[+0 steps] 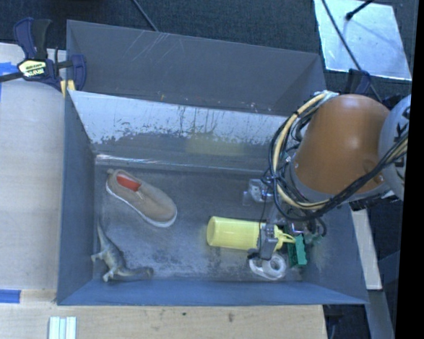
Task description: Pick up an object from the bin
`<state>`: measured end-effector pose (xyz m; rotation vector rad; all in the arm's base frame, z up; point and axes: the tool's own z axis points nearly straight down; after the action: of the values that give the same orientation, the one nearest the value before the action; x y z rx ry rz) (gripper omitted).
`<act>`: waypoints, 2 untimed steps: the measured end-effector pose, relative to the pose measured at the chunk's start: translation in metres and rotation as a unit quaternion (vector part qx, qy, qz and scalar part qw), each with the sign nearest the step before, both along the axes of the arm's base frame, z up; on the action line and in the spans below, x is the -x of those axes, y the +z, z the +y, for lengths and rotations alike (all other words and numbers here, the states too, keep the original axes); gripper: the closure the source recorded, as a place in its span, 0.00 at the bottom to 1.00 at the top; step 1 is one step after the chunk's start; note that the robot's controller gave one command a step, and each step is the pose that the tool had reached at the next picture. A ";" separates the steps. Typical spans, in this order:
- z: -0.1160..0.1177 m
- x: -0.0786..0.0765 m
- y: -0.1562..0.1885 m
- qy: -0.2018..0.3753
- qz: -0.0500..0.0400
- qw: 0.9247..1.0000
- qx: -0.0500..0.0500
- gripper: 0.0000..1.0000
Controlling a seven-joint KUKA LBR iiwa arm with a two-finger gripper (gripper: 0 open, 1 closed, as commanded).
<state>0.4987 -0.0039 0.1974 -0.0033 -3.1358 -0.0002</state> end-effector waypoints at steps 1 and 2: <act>0.000 -0.002 0.004 0.000 -0.004 1.000 0.000 0.00; 0.006 0.006 -0.048 -0.002 -0.007 1.000 0.000 0.00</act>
Offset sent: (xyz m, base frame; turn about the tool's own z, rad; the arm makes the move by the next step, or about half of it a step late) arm -0.0139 0.0100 -0.0834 0.0078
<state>0.4926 0.0018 0.1493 -0.0095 -3.1505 -0.0003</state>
